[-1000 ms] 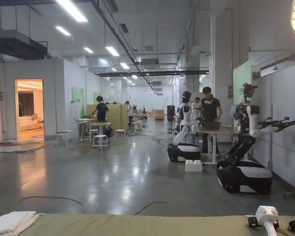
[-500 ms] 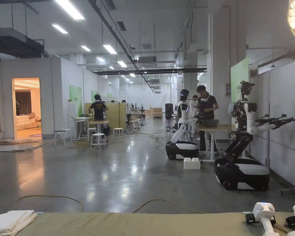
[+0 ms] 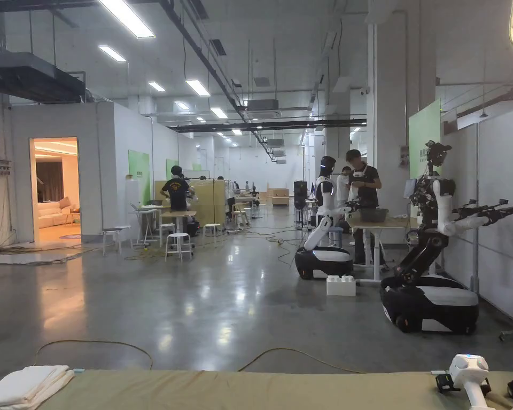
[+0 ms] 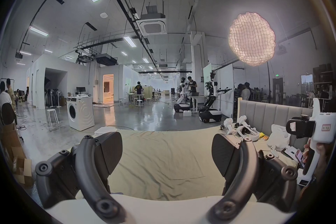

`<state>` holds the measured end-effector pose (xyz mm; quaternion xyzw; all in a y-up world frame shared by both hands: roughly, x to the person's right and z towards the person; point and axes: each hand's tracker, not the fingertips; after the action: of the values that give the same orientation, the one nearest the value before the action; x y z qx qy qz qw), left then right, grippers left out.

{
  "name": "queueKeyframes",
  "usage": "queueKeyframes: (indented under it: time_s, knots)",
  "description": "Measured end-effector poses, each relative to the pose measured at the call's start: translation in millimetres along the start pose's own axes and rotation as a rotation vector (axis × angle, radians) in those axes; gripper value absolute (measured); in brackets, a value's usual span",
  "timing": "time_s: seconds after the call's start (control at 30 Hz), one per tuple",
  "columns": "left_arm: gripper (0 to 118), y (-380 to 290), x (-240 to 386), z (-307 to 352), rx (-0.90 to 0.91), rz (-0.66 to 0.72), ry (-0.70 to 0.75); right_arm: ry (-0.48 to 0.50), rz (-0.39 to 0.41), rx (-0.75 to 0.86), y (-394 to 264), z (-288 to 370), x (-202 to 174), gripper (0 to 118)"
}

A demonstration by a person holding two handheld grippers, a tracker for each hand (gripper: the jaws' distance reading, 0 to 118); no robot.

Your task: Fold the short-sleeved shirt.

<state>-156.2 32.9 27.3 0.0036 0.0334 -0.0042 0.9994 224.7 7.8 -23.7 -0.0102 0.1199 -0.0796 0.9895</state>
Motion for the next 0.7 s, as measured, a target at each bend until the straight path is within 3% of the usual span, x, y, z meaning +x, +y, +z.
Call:
queueKeyframes:
  time_s: [0.33,0.5,0.6,0.67,0.7]
  knots:
    - [104,-0.9,-0.5,0.8,-0.006,0.007,-0.006,-0.005,-0.018,-0.031,-6.1,-1.2,3.3,118]
    - [104,-2.2,0.0,0.5,-0.019,-0.006,-0.015,-0.003,-0.093,-0.063,-2.2,-7.4,0.0,118]
    - [104,-1.7,-0.3,-0.1,-0.022,0.002,-0.023,-0.102,-0.219,-0.088,9.7,-12.2,-10.4,118]
    - [104,-0.3,-0.4,-0.6,-0.019,0.003,-0.026,-0.221,-0.238,-0.181,21.2,-16.8,-20.8,118]
    - [104,0.1,-0.5,-0.8,-0.018,0.005,-0.027,-0.214,-0.212,-0.246,26.4,-19.0,-23.2,118]
